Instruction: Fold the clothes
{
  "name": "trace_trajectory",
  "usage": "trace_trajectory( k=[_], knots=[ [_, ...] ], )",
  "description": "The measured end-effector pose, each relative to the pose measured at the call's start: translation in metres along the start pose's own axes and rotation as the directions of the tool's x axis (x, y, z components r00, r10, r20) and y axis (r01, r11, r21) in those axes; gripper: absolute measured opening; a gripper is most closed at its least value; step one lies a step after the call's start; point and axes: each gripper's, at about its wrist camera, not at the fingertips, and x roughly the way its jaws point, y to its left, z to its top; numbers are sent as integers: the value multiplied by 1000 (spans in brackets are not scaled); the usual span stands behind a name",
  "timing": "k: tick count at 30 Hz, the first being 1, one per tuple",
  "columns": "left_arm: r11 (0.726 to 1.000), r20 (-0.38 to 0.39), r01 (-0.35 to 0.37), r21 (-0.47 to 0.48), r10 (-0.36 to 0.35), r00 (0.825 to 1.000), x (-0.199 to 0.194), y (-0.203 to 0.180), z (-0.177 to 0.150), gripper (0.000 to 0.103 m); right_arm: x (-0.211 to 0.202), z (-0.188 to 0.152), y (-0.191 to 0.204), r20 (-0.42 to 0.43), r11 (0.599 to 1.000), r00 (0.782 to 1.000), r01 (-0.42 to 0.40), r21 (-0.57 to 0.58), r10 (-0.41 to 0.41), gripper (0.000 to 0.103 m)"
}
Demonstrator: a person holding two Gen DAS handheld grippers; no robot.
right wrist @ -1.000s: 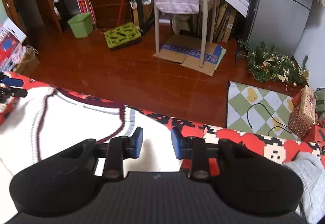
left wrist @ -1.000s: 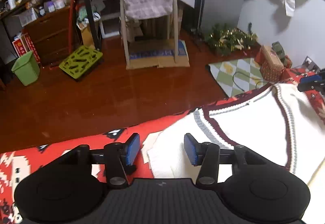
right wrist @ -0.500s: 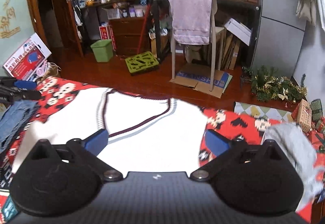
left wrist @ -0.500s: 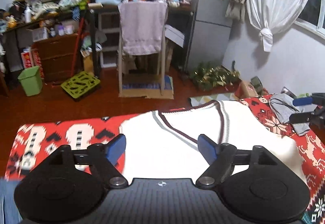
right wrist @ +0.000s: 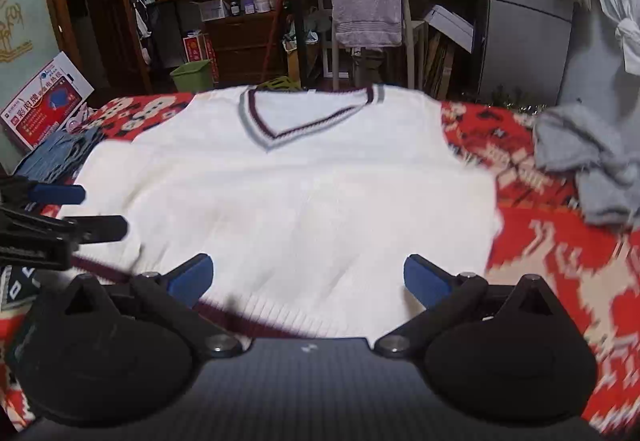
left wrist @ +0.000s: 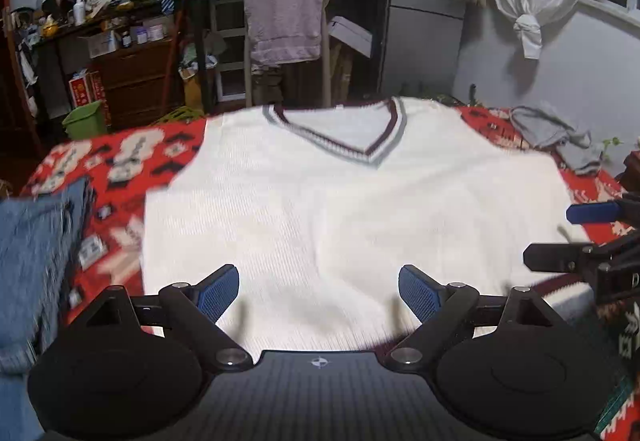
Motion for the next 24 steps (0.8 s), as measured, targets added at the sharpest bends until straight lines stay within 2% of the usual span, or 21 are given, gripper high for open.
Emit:
trace_trajectory(
  k=[4, 7, 10, 14, 19, 24],
  knots=[
    [998, -18, -17, -65, 16, 1000, 8, -2, -19, 88, 12, -23, 5, -3, 999, 1000, 29, 16, -29, 103],
    [999, 8, -27, -41, 27, 1000, 9, -9, -23, 94, 19, -28, 6, 12, 997, 997, 72, 24, -72, 103],
    [999, 16, -14, -49, 15, 1000, 8, -12, -25, 103, 26, -24, 8, 8, 995, 996, 92, 39, -92, 103],
    [996, 8, -12, -90, 13, 1000, 7, -11, -24, 103, 28, -22, 12, -12, 992, 994, 113, 53, -113, 103],
    [1000, -33, -12, 4, 12, 999, 11, -17, -25, 103, 31, -14, 12, -42, 993, 994, 100, 58, -98, 103],
    [1000, -71, 6, 30, -4, 997, 12, -16, -22, 103, 35, -4, 9, -84, 993, 992, 96, 67, -91, 103]
  ],
)
